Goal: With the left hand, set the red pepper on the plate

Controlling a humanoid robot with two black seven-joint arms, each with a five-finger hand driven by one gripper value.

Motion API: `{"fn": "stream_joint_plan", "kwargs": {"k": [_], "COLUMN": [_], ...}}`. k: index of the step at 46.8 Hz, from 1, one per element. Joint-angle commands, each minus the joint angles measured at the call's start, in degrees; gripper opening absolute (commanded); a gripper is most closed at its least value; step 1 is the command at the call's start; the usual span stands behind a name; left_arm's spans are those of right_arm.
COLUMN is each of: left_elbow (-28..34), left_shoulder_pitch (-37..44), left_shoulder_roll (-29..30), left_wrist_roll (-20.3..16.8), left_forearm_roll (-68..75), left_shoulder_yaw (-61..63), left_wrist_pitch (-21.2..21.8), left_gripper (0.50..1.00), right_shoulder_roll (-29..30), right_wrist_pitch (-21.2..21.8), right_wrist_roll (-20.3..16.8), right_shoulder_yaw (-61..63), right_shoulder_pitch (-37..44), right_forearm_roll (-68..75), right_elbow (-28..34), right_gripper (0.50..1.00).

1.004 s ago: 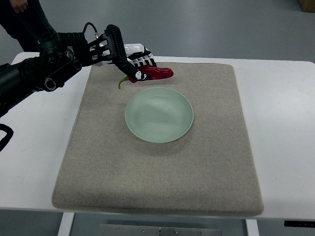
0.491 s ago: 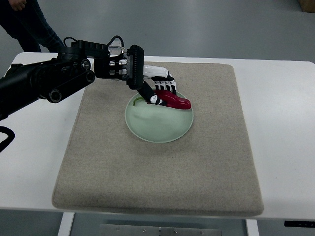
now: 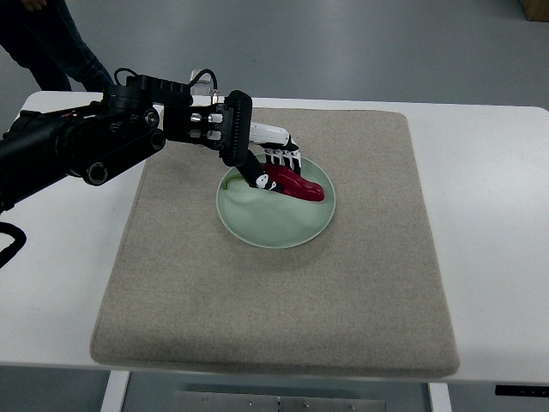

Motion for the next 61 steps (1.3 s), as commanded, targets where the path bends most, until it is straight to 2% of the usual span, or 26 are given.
{"fn": "stream_joint_plan", "kwargs": {"k": [1,11,31,37,42,45,48,61], "left_elbow": [0.0,0.1,1.1,4.1,7.9,10.3,12.4,19.8], "left_shoulder_pitch": [0.1,0.1,-0.5,-0.6,-0.5,-0.4,-0.4,-0.4], "left_shoulder_roll": [0.0,0.0,-0.1,-0.1,-0.4,-0.6,-0.7,-1.2], "left_wrist_roll": [0.0,0.0,0.0,0.0,0.0,0.0,0.0,0.0], "left_forearm_roll": [0.0,0.0,-0.6,-1.4,-1.5,-1.6,-1.7,-1.8], "left_shoulder_yaw": [0.1,0.0,-0.1,-0.3,-0.4,-0.4,-0.4,-0.6], "left_wrist_pitch": [0.1,0.1,0.8,1.6,4.4,6.4,8.0,11.6], "left_gripper": [0.651,0.728,0.767,0.767,0.767,0.776,0.806,0.814], "right_shoulder_roll": [0.0,0.0,0.0,0.0,0.0,0.0,0.0,0.0], "right_wrist_pitch": [0.0,0.0,0.0,0.0,0.0,0.0,0.0,0.0], "right_wrist_roll": [0.0,0.0,0.0,0.0,0.0,0.0,0.0,0.0], "right_shoulder_yaw": [0.1,0.0,0.1,0.1,0.0,0.1,0.1,0.1], "right_shoulder_pitch": [0.0,0.0,0.0,0.0,0.0,0.0,0.0,0.0], "right_forearm_roll": [0.0,0.0,0.0,0.0,0.0,0.0,0.0,0.0], "right_elbow": [0.0,0.0,0.0,0.0,0.0,0.0,0.0,0.0], "right_gripper": [0.932,0.932,0.932,0.932,0.932,0.932,0.932,0.932]}}
